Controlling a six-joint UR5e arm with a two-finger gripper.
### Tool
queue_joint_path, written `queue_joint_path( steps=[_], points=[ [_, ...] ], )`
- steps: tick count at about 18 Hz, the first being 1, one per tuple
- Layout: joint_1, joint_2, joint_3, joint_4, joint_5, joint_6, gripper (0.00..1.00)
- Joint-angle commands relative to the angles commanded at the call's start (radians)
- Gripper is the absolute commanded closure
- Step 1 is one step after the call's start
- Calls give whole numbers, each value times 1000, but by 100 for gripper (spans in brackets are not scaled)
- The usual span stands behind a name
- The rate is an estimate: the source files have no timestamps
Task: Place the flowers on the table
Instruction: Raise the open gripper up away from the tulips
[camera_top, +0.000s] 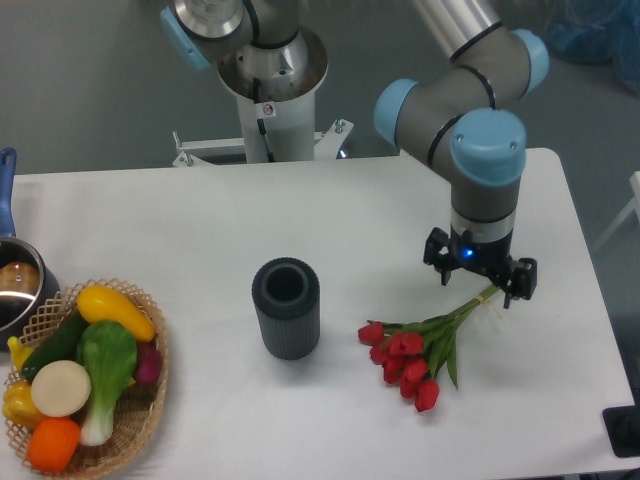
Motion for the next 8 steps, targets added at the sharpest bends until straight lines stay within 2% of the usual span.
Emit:
queue_joint_path(
  steps=[8],
  points=[
    [28, 15, -8, -11, 2, 48, 0]
  ],
)
